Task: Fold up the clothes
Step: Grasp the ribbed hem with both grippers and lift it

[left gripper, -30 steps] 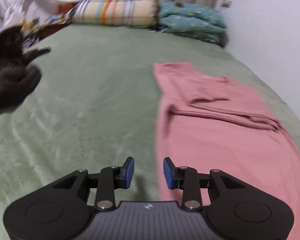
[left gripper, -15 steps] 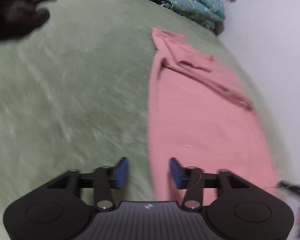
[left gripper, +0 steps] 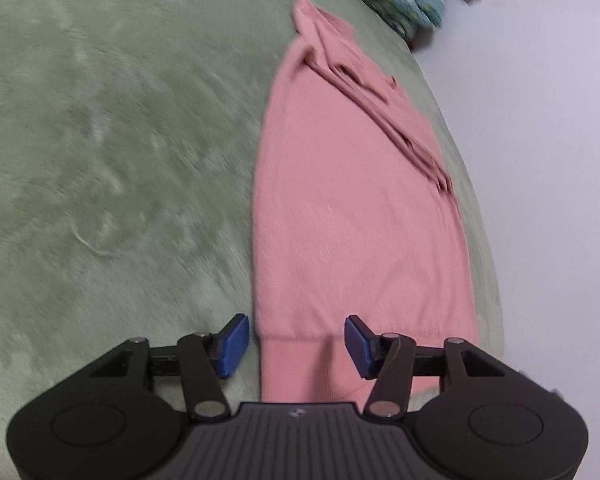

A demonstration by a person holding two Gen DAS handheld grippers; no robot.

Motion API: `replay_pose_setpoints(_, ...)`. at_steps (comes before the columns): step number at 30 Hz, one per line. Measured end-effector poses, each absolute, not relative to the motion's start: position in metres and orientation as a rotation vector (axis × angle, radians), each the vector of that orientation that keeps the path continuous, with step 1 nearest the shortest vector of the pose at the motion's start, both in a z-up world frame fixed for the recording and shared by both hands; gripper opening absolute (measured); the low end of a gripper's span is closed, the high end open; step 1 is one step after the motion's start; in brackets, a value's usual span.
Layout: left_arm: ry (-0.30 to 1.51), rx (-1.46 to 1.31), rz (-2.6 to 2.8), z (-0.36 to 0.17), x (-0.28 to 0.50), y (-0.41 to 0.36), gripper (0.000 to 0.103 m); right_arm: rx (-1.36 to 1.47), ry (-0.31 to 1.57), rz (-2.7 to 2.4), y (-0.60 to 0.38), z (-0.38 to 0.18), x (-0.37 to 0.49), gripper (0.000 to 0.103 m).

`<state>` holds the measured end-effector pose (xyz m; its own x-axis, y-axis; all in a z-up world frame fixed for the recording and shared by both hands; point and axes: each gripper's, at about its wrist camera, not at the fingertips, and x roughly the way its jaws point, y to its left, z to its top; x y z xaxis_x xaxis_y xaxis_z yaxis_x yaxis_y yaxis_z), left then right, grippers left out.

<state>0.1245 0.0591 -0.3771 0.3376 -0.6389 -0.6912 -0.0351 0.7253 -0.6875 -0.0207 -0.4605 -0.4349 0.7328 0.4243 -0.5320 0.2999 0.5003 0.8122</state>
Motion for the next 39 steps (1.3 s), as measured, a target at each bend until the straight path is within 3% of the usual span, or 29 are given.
replay_pose_setpoints(3,1.236,-0.827,-0.488,-0.397,0.12,0.057,0.049,1.126,0.758,0.08,-0.463,-0.439,-0.023,0.037)
replay_pose_setpoints(5,1.206,-0.812,-0.487,-0.402,0.12,0.054,0.045,1.136,0.747,0.08,-0.464,-0.441,-0.022,0.037)
replay_pose_setpoints(14,1.113,-0.973,-0.452,-0.415,0.12,0.049,0.044,1.367,0.75,0.115,-0.463,-0.46,-0.006,0.037)
replay_pose_setpoints(16,1.08,-0.972,-0.43,-0.414,0.114,0.045,0.027,1.396,0.765,0.122,-0.461,-0.462,-0.003,0.037)
replay_pose_setpoints(17,1.087,-0.977,-0.424,-0.417,0.113,0.045,0.007,1.41,0.772,0.125,-0.46,-0.463,-0.002,0.037)
replay_pose_setpoints(18,1.094,-0.982,-0.418,-0.42,0.112,0.046,0.005,1.417,0.776,0.122,-0.46,-0.463,-0.001,0.037)
replay_pose_setpoints(26,1.146,-1.091,-0.447,-0.44,0.113,0.06,0.011,1.348,0.806,0.122,-0.455,-0.45,0.003,0.037)
replay_pose_setpoints(30,1.146,-1.121,-0.478,-0.439,0.119,0.06,0.034,1.378,0.807,0.12,-0.457,-0.451,0.002,0.037)
replay_pose_setpoints(31,1.144,-1.128,-0.491,-0.438,0.12,0.062,0.035,1.389,0.801,0.121,-0.457,-0.452,0.003,0.037)
replay_pose_setpoints(37,1.159,-1.13,-0.536,-0.444,0.124,0.066,0.036,1.474,0.725,0.138,-0.472,-0.46,-0.002,0.037)
replay_pose_setpoints(38,1.16,-1.133,-0.543,-0.446,0.124,0.065,0.035,1.473,0.738,0.148,-0.47,-0.461,0.001,0.037)
replay_pose_setpoints(39,1.155,-1.137,-0.538,-0.448,0.124,0.064,0.027,1.464,0.756,0.157,-0.468,-0.461,0.005,0.036)
